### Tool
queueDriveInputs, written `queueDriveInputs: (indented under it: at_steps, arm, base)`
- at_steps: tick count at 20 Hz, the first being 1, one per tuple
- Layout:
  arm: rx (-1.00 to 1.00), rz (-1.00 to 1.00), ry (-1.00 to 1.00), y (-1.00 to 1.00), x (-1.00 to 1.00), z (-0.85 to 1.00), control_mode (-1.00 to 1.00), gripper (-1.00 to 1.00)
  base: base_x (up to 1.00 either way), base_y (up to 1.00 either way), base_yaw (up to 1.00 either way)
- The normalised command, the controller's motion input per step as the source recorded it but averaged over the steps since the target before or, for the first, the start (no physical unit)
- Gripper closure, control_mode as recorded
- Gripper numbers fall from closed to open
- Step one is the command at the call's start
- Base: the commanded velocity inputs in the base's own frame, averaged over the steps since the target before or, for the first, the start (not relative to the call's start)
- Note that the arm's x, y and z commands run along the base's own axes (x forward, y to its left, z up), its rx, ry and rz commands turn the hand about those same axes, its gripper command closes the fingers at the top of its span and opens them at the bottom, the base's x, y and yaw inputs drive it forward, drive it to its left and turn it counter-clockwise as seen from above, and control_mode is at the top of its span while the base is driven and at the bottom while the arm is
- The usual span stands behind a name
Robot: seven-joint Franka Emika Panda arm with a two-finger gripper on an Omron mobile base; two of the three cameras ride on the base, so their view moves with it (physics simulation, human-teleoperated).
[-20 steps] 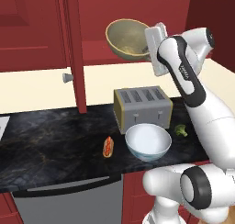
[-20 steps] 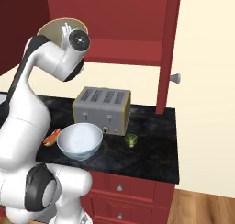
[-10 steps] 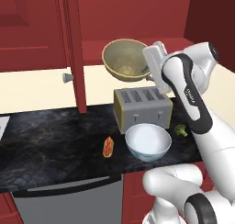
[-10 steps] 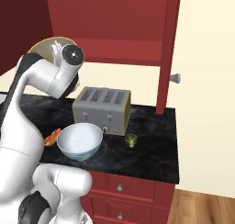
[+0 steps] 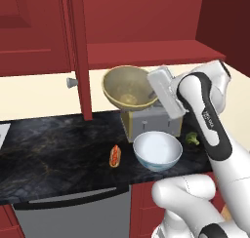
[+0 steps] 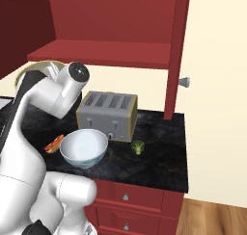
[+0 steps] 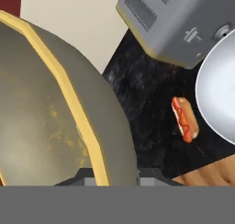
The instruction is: Pick both bowls and place them on the counter. Then place the hot dog in one bowl and place the broccoli in the other bowl.
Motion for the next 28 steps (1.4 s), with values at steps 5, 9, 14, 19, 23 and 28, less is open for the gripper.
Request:
queueDriveInputs:
  at_steps: [5, 9, 14, 19, 23, 28]
  arm:
    - [-0.02, 0.14, 0.15, 0.58, -0.03, -0.35, -1.0, 1.0]
    - [-0.02, 0.12, 0.14, 0.61, 0.0, -0.37, -1.0, 1.0]
    - [-0.01, 0.11, 0.1, 0.57, 0.0, -0.47, -1.0, 1.0]
    - [0.0, 0.12, 0.06, 0.32, -0.04, -0.48, -1.0, 1.0]
    - [0.0, 0.09, 0.02, 0.35, 0.0, -0.53, -1.0, 1.0]
    - [-0.01, 0.07, 0.0, 0.36, 0.0, -0.59, -1.0, 1.0]
  base:
    - [0.0, 0.0, 0.0]
    - [0.0, 0.0, 0.0]
    - [0.0, 0.0, 0.0]
    - [0.0, 0.0, 0.0]
    - [0.0, 0.0, 0.0]
    - [0.0, 0.0, 0.0]
